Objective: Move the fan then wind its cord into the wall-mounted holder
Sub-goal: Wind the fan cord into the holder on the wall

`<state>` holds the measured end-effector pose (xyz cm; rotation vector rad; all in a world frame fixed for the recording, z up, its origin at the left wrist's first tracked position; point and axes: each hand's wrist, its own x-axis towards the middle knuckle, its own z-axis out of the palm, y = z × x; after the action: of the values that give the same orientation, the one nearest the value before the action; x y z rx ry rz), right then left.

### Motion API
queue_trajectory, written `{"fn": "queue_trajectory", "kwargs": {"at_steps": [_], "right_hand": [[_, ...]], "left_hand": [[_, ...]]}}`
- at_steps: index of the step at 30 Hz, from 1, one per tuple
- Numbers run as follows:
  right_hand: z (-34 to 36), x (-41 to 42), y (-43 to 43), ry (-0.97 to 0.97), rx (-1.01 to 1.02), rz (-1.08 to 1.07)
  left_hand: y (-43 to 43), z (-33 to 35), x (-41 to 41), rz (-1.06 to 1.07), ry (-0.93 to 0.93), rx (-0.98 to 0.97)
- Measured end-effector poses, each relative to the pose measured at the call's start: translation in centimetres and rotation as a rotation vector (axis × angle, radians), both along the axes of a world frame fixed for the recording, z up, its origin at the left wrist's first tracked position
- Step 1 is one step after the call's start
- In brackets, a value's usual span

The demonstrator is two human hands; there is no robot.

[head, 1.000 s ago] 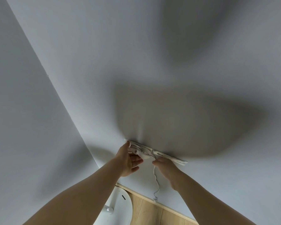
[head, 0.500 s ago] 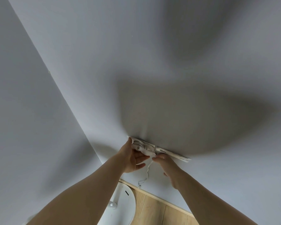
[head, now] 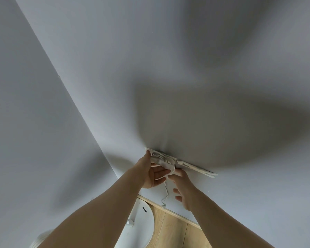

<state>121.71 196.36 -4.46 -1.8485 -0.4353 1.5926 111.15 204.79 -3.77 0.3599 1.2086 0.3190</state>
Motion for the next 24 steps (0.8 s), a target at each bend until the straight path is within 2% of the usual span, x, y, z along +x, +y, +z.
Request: {"fn": "queue_trajectory", "kwargs": {"at_steps": [10, 14, 19, 24], "right_hand": [[-1.3, 0.4, 0.5, -0.052, 0.106, -0.067], [-2.1, 0.5, 1.5, -0.086, 0.048, -0.092], [-2.0, 1.3, -0.1, -0.117, 0.057, 0.071], [-1.3, 2.9, -1.4, -0.402, 0.056, 0.274]], "left_hand": [[-0.3, -0.4, 0.4, 0.048, -0.043, -0.019], [-0.3, -0.5, 0.1, 0.053, -0.049, -0.017], [-0.3, -0.2, -0.1, 0.026, 0.001, 0.008], [-0.3, 0.0, -0.3, -0.015, 0.085, 0.049]]}}
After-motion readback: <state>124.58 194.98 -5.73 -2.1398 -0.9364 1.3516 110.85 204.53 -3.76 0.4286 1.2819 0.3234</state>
